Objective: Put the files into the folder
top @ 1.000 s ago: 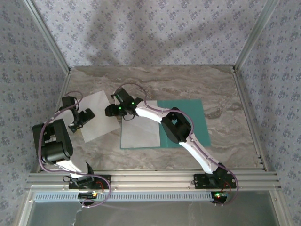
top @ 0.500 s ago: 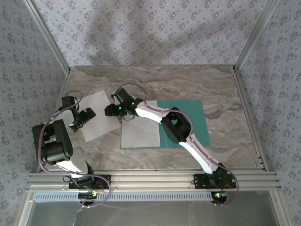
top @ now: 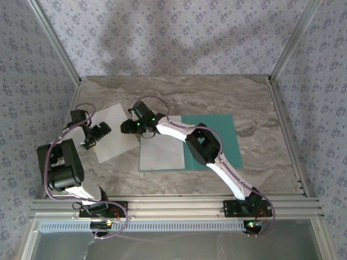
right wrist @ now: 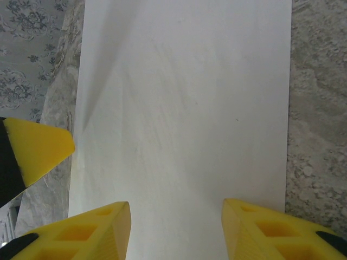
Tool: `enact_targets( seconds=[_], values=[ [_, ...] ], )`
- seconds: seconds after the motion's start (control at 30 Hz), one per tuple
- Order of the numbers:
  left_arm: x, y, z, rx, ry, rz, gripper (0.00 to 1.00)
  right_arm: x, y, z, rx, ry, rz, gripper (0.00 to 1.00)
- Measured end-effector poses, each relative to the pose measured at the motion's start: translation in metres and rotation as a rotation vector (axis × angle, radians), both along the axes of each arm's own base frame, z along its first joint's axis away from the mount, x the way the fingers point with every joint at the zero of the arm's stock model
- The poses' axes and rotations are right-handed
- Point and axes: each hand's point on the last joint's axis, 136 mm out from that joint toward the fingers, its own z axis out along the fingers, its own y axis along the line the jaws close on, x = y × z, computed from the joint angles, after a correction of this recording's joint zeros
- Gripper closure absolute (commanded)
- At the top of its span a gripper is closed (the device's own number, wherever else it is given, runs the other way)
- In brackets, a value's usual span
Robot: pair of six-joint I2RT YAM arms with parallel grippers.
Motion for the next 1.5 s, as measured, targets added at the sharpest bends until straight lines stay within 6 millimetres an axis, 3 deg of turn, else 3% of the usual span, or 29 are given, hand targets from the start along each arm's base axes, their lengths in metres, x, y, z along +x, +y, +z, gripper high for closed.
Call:
enact_targets(
  seconds=[0.5, 1.5],
  values=[
    [-0.003, 0.005, -0.012, 0.021, 0.041, 0.011, 0.01, 0.0, 0.0, -0.002, 0.005, 0.0, 0.002, 0.51],
    [-0.002, 0.002, -0.011, 0.017, 0.037, 0.006, 0.01, -0.003, 0.001, -0.001, 0.034, 0.006, -0.018, 0.53]
  ],
)
